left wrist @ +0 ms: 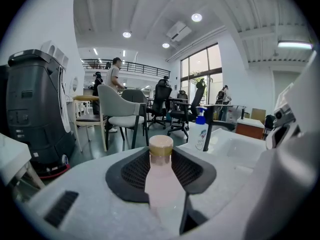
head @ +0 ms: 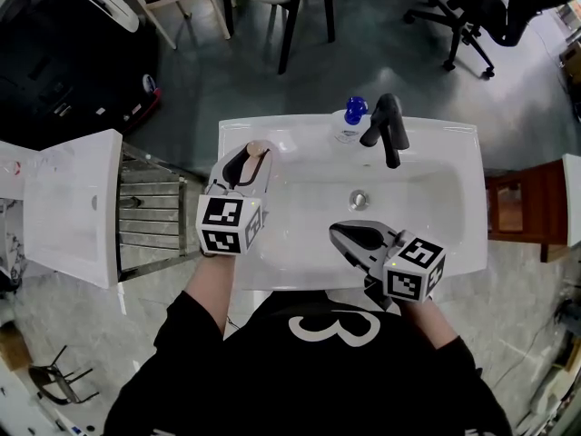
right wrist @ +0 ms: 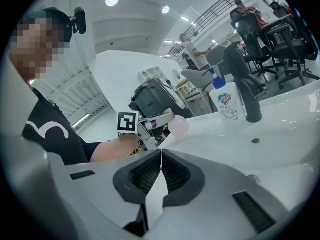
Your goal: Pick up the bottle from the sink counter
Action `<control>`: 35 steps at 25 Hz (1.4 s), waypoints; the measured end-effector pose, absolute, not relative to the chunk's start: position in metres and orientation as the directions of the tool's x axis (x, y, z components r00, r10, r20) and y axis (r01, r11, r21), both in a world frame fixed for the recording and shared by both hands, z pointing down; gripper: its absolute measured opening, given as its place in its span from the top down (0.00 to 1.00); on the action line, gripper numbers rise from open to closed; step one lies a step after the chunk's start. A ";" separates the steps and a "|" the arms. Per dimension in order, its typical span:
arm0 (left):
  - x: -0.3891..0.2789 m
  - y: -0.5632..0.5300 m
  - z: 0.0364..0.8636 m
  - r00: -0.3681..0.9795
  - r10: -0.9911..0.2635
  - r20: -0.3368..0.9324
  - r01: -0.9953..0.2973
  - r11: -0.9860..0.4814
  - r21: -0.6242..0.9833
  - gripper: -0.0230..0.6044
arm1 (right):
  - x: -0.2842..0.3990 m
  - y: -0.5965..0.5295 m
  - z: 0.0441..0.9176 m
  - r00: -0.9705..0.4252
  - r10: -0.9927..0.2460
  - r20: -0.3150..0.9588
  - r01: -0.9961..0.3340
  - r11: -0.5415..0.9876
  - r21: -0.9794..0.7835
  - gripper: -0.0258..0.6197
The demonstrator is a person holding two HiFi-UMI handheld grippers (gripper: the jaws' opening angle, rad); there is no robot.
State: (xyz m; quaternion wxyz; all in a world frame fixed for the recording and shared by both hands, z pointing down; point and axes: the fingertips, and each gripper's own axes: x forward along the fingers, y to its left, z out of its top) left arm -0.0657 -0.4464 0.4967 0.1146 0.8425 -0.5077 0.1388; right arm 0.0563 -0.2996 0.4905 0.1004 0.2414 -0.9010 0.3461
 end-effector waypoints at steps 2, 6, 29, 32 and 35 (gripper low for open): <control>-0.065 -0.440 0.491 0.447 -0.826 0.342 -0.887 -0.458 0.055 0.73 | 0.057 -0.295 0.489 -0.864 -0.365 0.346 -0.503 0.649 -0.571 0.94; -0.062 -0.427 0.481 0.455 -0.828 0.328 -0.885 -0.460 0.067 0.73 | 0.058 -0.288 0.482 -0.866 -0.369 0.337 -0.499 0.661 -0.561 0.94; -0.027 -0.325 0.395 0.559 -0.778 0.288 -0.823 -0.563 0.076 0.73 | 0.071 -0.259 0.412 -0.875 -0.425 0.232 -0.484 0.742 -0.463 0.94; -0.025 -0.317 0.385 0.578 -0.769 0.272 -0.811 -0.578 0.090 0.73 | 0.073 -0.262 0.404 -0.871 -0.438 0.223 -0.490 0.746 -0.450 0.94; -0.026 -0.310 0.377 0.593 -0.761 0.264 -0.801 -0.589 0.102 0.73 | 0.070 -0.265 0.396 -0.864 -0.456 0.215 -0.502 0.743 -0.442 0.94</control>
